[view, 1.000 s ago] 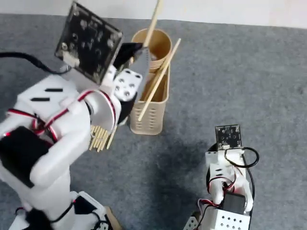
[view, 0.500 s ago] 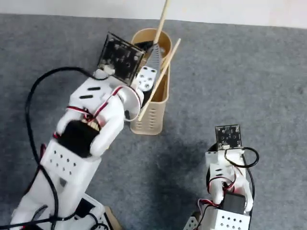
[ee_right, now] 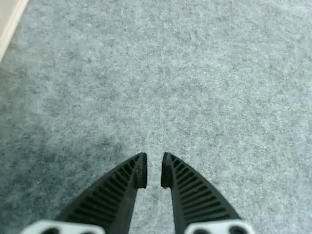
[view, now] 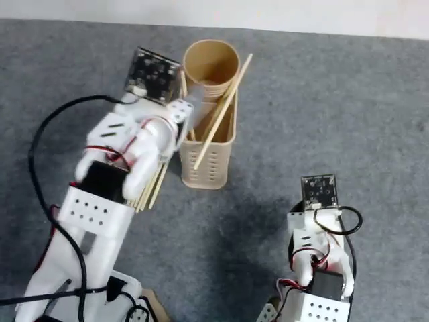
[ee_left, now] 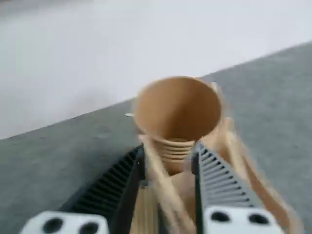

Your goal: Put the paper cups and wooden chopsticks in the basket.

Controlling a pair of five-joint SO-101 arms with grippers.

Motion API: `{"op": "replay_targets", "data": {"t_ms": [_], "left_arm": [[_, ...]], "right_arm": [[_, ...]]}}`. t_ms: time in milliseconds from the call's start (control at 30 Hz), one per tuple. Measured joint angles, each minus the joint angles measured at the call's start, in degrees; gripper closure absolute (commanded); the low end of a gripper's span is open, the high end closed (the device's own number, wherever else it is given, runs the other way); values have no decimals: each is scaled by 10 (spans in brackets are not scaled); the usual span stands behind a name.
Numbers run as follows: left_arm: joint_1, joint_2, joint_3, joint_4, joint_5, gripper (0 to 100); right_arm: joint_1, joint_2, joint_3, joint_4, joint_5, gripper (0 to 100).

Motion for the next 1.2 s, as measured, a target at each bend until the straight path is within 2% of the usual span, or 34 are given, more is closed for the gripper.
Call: {"op": "replay_targets", "data": {"t_ms": [133, 267, 367, 433, 600, 733, 1067, 1133, 1200], "left_arm": [[-75, 0, -57, 30, 0, 819], [-183, 9, -142, 100, 0, 819], [-255, 73, -185, 172, -11, 819], [-280, 144, -208, 229, -55, 819], [-287, 368, -284, 362, -189, 819], [-287, 520, -359, 404, -252, 819], [-265, 749, -505, 409, -277, 819], [-264, 783, -534, 409, -277, 850], [-264, 811, -558, 411, -277, 921]], "right_arm": [[0, 0, 0, 0, 0, 932], [0, 0, 0, 0, 0, 932], [0, 0, 0, 0, 0, 932], [0, 0, 0, 0, 0, 932], [0, 0, 0, 0, 0, 932], [0, 0, 0, 0, 0, 932], [0, 0, 0, 0, 0, 932], [0, 0, 0, 0, 0, 932], [0, 0, 0, 0, 0, 932]]}}
